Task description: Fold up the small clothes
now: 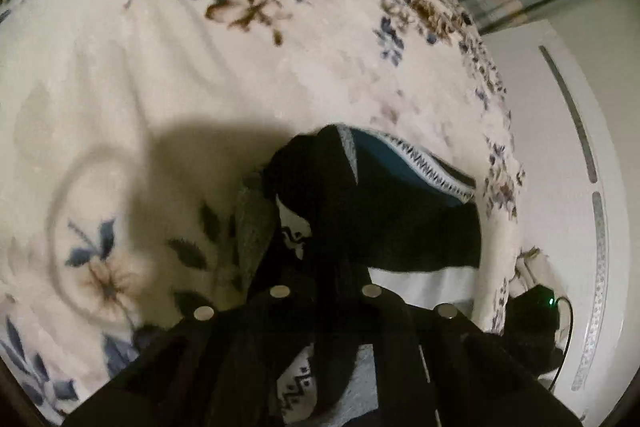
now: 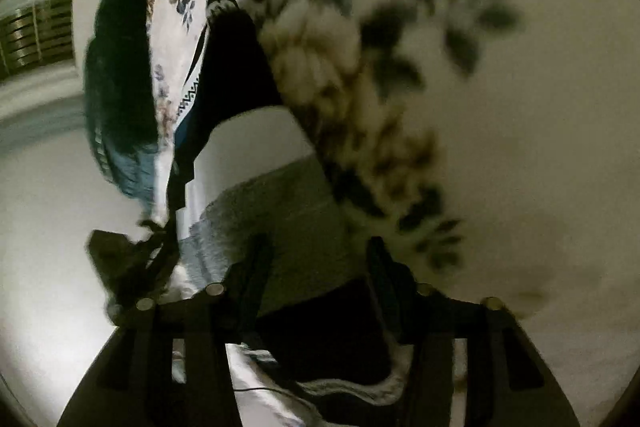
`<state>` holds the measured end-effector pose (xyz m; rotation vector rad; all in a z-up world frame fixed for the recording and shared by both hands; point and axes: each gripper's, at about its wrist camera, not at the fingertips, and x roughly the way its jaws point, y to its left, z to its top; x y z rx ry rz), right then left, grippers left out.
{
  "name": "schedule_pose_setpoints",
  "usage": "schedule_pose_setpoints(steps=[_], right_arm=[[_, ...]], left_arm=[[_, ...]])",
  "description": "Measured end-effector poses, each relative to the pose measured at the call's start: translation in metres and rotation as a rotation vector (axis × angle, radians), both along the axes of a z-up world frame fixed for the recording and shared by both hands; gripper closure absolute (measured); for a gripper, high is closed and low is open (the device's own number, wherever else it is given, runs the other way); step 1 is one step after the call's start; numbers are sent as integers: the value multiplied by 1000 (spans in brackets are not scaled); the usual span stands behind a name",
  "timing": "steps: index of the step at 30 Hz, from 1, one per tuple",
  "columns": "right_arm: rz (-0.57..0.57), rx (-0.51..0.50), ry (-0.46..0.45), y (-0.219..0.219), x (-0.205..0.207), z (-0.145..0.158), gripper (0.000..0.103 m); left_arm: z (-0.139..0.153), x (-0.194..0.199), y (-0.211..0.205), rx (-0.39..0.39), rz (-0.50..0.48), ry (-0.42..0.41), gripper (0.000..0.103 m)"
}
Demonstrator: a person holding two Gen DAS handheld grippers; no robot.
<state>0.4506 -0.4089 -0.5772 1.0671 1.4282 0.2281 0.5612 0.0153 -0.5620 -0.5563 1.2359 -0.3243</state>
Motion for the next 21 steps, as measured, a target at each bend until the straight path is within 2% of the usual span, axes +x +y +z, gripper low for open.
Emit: schedule_pose_setpoints(steps=[1, 3, 6, 9, 10, 12, 13, 14, 15, 16, 17, 18, 21], right_arm=[[-3, 7, -21, 5, 0, -1, 90], [-12, -78, -54, 9, 0, 6, 98], [-78, -109, -48, -6, -9, 8, 100], [-101, -110, -24, -16, -17, 2, 101], [-93, -106, -22, -15, -16, 2, 101], [-78, -108, -17, -14, -13, 7, 100], [-70, -90, -7, -13, -12, 10, 97], [-67, -74, -4, -14, -10, 15, 96], [-58, -70, -2, -13, -9, 21, 85], [-37, -70, -12, -11, -13, 30, 76], [-25, -71, -18, -10, -17, 37, 52], [-12, -76, -20, -10, -24, 45, 38], [48, -79, -6, -2, -57, 61, 37]], left_arm=[[1, 1, 2, 12, 13, 0, 100], [-2, 2, 7, 22, 24, 6, 100], [-12, 3, 12, 19, 26, 26, 100], [-10, 1, 12, 25, 8, 22, 99], [-8, 2, 12, 4, 7, 30, 99], [-2, 1, 13, -27, 9, 49, 92], [4, -1, 13, -15, 6, 39, 89], [12, -6, 11, -8, -6, 12, 79], [20, -12, 9, -6, -20, -8, 61], [30, -21, 8, 2, -35, -31, 54], [38, -30, 7, 3, -45, -46, 50], [45, -41, 7, -5, -54, -51, 50], [64, -83, 10, -3, -78, -49, 50]])
